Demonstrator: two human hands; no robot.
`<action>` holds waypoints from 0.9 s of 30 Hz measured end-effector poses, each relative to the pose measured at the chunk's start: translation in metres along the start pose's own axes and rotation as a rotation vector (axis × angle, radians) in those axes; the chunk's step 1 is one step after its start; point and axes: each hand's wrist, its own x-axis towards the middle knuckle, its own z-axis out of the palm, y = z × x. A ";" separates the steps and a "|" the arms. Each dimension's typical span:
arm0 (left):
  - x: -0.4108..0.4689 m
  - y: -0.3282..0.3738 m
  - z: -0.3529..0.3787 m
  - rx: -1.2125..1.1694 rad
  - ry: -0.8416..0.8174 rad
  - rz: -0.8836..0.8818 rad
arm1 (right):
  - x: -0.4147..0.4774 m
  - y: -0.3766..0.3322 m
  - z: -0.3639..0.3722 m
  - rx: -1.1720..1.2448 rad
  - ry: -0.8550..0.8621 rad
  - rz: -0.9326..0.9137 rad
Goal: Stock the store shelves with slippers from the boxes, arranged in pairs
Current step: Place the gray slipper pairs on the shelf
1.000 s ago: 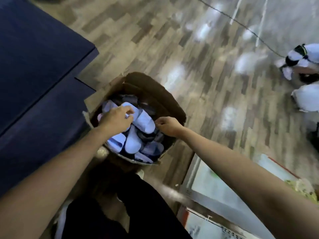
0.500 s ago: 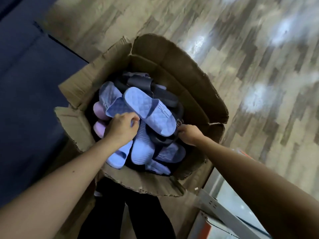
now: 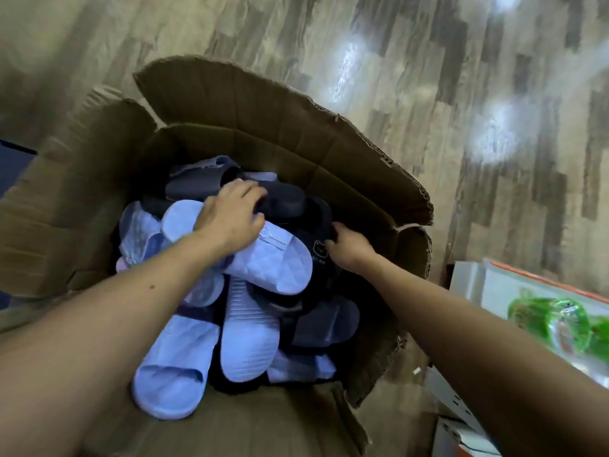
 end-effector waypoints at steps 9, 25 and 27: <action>0.034 0.005 0.002 0.673 -0.390 -0.270 | 0.008 0.033 0.035 0.150 -0.057 -0.062; -0.083 -0.048 -0.066 0.861 -0.047 0.054 | -0.094 -0.039 -0.026 -0.198 0.308 -0.429; -0.097 -0.048 -0.080 0.731 0.127 0.236 | -0.114 -0.057 -0.040 -0.262 0.341 -0.492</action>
